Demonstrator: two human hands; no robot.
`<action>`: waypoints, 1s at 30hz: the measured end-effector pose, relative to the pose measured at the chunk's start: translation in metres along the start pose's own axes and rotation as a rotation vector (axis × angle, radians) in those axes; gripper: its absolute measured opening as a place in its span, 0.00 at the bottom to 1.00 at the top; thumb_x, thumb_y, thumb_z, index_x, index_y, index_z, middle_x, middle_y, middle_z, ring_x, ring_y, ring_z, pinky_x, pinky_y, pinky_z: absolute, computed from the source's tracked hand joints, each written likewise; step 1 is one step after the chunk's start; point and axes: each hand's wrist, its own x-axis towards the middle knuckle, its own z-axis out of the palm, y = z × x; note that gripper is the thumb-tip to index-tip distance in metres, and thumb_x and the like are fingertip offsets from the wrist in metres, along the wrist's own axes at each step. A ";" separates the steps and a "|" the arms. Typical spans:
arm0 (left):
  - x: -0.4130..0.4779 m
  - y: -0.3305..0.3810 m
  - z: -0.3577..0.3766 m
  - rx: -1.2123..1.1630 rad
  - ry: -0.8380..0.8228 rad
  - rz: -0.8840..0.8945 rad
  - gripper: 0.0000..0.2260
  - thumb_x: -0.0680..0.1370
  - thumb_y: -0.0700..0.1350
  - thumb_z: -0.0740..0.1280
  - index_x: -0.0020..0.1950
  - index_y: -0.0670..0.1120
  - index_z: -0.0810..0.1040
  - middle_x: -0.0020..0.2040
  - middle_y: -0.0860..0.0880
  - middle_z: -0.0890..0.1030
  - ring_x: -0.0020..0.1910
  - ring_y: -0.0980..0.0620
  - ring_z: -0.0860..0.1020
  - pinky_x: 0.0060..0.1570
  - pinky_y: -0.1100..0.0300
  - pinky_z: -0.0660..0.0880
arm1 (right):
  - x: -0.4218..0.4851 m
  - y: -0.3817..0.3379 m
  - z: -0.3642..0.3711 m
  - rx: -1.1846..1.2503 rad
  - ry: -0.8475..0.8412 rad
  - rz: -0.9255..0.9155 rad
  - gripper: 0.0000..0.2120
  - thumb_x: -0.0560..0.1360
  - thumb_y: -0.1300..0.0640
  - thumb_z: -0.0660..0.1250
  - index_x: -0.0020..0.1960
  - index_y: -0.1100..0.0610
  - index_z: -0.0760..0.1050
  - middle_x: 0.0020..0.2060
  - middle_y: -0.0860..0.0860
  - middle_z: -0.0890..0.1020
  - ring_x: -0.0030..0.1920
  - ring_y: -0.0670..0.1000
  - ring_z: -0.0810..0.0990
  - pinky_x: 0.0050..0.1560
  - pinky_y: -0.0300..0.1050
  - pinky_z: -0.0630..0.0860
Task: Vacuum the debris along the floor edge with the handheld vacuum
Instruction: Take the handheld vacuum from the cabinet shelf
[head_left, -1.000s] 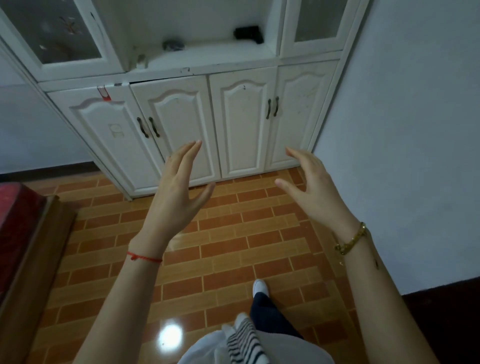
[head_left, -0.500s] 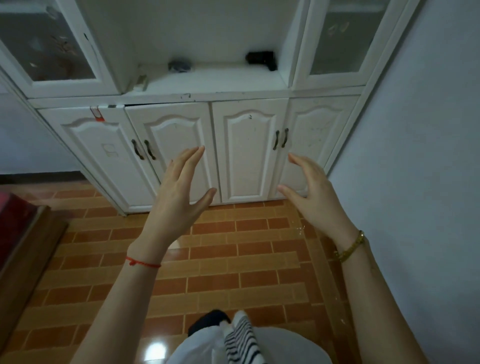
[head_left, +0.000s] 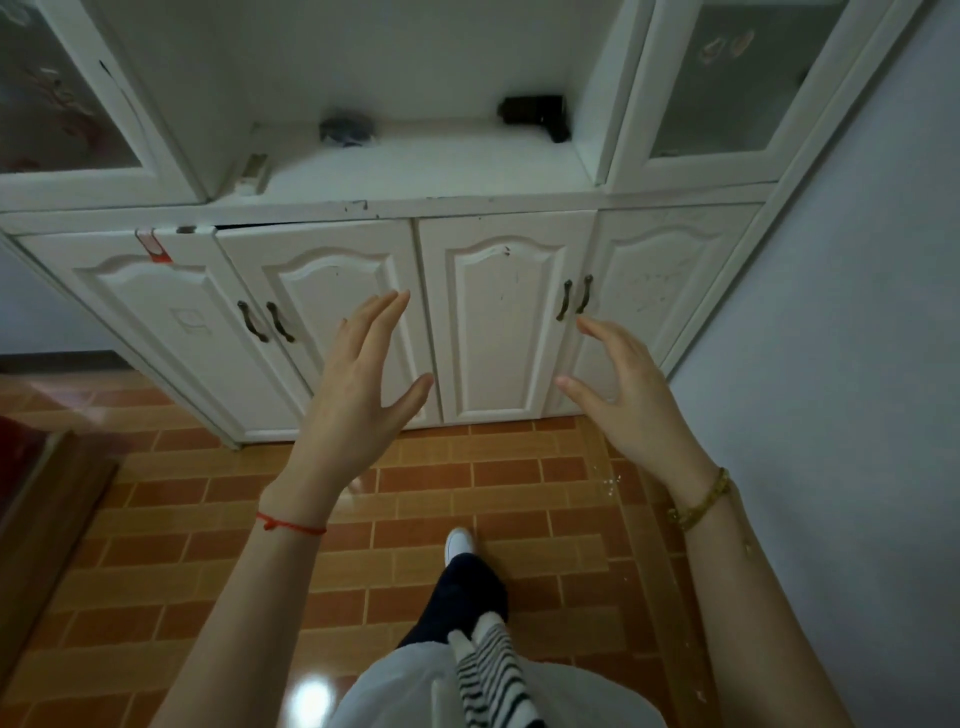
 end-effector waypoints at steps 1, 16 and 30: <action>0.013 -0.007 0.003 0.003 0.006 0.004 0.33 0.79 0.49 0.68 0.80 0.45 0.57 0.78 0.47 0.61 0.79 0.49 0.58 0.75 0.41 0.61 | 0.014 0.003 0.001 -0.004 0.000 0.003 0.31 0.77 0.45 0.65 0.76 0.51 0.60 0.74 0.50 0.65 0.75 0.49 0.60 0.75 0.53 0.58; 0.214 -0.105 0.024 -0.034 0.024 0.026 0.33 0.78 0.51 0.66 0.80 0.46 0.57 0.79 0.46 0.61 0.80 0.48 0.57 0.75 0.41 0.61 | 0.238 0.016 0.016 0.021 0.059 -0.021 0.31 0.76 0.44 0.65 0.76 0.50 0.61 0.74 0.48 0.66 0.75 0.49 0.61 0.74 0.55 0.61; 0.318 -0.146 0.069 -0.035 -0.072 0.025 0.33 0.79 0.50 0.67 0.80 0.48 0.56 0.79 0.48 0.61 0.80 0.50 0.56 0.78 0.42 0.55 | 0.341 0.052 0.019 0.033 0.038 0.027 0.34 0.74 0.41 0.63 0.76 0.52 0.61 0.72 0.48 0.68 0.73 0.46 0.62 0.72 0.41 0.58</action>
